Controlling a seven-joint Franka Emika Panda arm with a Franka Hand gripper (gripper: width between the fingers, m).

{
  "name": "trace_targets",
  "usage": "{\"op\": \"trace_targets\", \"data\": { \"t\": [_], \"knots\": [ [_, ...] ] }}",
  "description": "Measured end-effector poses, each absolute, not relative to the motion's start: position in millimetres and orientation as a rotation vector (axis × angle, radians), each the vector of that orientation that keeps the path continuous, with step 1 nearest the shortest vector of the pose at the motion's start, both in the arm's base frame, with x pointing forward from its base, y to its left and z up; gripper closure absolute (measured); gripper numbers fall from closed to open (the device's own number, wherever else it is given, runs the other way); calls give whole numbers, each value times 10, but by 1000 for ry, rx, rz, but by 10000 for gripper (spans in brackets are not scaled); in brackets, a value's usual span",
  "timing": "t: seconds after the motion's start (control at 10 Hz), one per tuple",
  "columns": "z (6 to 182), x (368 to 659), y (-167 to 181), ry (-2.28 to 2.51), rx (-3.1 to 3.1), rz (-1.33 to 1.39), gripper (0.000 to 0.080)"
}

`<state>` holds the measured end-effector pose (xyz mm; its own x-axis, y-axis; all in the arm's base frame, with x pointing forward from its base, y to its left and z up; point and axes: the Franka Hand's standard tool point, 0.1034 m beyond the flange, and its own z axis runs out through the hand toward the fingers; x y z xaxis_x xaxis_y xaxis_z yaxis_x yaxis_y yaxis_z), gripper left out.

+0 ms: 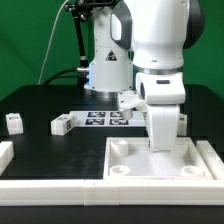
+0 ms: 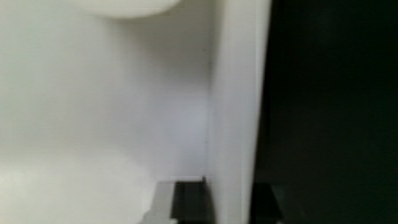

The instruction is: Assemble one leg

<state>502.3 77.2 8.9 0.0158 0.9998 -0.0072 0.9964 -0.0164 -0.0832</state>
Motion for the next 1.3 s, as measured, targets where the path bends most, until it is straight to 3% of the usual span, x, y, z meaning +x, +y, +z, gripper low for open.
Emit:
{"op": "trace_targets", "data": {
  "t": [0.4, 0.5, 0.6, 0.7, 0.8, 0.9, 1.0, 1.3],
  "knots": [
    [94, 5023, 809, -2151, -2213, 105, 729],
    [94, 5023, 809, -2151, -2213, 105, 535],
    [94, 5023, 808, -2151, -2213, 105, 535],
    [94, 5023, 808, -2151, -2213, 105, 340],
    [94, 5023, 807, -2150, -2213, 105, 340],
    [94, 5023, 807, -2150, -2213, 105, 216],
    [94, 5023, 806, -2150, -2213, 105, 168],
    [94, 5023, 806, -2150, -2213, 105, 153]
  ]
}}
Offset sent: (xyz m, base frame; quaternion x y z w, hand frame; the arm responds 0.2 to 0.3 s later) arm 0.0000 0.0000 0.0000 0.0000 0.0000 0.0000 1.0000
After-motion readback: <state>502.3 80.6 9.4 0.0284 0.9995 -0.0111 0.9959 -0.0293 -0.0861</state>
